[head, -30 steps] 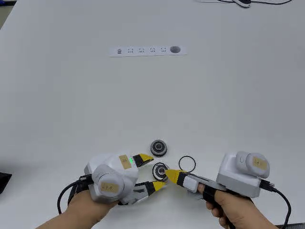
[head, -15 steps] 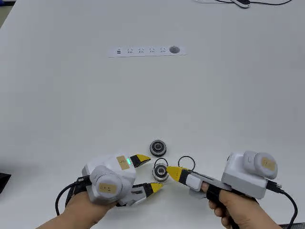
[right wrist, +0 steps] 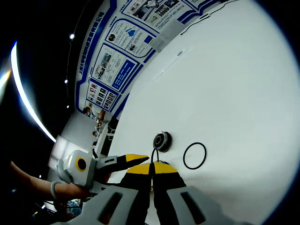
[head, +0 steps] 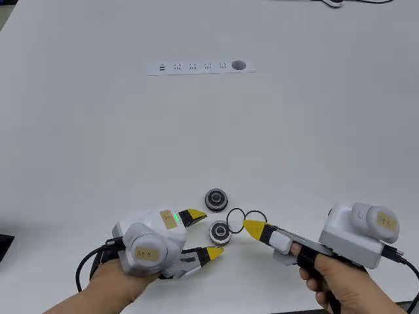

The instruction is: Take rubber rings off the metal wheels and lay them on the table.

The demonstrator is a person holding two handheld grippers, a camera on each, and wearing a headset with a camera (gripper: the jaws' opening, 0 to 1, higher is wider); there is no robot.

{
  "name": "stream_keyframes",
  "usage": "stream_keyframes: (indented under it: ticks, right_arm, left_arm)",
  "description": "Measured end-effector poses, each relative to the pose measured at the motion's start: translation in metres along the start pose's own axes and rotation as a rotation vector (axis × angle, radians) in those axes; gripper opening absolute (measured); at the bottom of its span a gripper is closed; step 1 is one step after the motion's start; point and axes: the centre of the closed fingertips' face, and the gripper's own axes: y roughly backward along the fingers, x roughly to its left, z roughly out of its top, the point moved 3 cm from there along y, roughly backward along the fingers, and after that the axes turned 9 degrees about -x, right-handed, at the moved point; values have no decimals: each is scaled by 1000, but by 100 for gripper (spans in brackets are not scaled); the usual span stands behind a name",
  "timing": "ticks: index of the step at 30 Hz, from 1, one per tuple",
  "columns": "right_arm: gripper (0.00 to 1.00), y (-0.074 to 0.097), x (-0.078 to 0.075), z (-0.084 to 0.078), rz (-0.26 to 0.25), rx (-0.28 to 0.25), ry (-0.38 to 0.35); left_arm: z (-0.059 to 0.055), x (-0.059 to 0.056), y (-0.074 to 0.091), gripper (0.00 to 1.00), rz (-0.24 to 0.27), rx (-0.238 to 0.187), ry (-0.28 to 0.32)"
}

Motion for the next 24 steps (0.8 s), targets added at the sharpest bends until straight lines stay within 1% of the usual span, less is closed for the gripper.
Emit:
stream_keyframes:
  ticks: [10,18,24]
  right_arm:
    - [2,4,-19,7,-53,-21,-2]
    - [2,5,-33,9,-88,-39,-20]
    - [2,4,-42,9,-114,-35,-17]
  left_arm:
    - [-2,0,0,40,-1,1,6]
    - [-2,-1,0,39,-2,3,8]
    - [-3,-1,0,39,-1,4,11]
